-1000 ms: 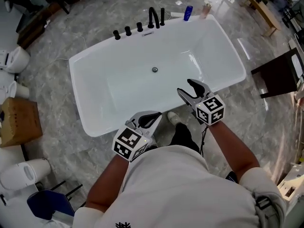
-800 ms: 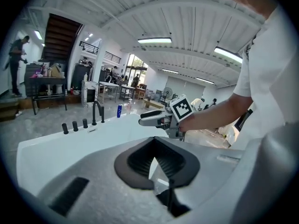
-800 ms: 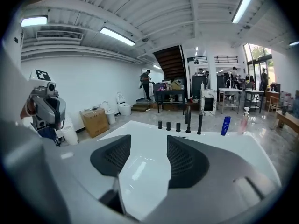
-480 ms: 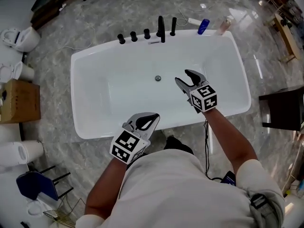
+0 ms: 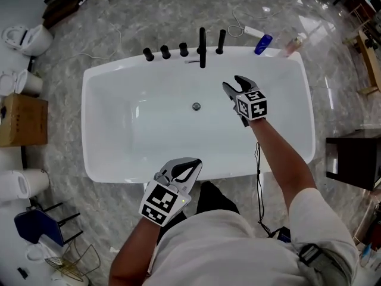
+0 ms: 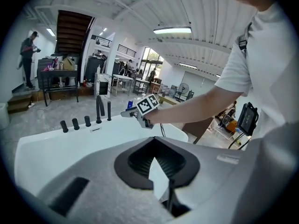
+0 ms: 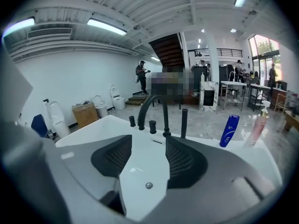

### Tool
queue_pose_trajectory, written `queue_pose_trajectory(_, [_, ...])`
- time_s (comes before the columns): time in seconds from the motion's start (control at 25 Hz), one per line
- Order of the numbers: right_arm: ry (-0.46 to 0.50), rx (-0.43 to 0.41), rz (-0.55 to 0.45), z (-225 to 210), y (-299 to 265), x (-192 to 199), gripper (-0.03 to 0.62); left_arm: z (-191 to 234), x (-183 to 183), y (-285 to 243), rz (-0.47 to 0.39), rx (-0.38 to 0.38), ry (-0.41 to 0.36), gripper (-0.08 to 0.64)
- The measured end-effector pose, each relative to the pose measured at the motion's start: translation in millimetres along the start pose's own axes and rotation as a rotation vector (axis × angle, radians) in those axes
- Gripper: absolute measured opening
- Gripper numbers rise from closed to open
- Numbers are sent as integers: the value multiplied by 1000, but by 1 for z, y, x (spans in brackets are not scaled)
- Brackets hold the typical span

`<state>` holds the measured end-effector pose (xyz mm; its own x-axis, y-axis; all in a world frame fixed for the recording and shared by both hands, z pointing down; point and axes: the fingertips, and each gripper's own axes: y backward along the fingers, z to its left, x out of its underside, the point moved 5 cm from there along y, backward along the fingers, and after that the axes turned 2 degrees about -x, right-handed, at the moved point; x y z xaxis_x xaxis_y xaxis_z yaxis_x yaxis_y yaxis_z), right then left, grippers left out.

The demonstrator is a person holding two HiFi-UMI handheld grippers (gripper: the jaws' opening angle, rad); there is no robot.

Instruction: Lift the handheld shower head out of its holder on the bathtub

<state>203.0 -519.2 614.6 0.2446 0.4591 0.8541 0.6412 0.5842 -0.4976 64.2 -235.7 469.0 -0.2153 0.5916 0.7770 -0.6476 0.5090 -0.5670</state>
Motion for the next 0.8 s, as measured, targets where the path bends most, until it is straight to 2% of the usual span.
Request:
queue_pose_trajectory(0.36, [-58, 68, 26, -85, -106, -5, 241, 27, 5, -37, 31, -25, 35, 6])
queue_pose_trajectory(0.48, [-68, 106, 45, -105, -132, -8, 241, 35, 5, -43, 30, -32, 68, 6])
queue_pose_trajectory(0.8, [-62, 145, 57, -146, -184, -24, 247, 49, 11, -59, 43, -16, 114, 6])
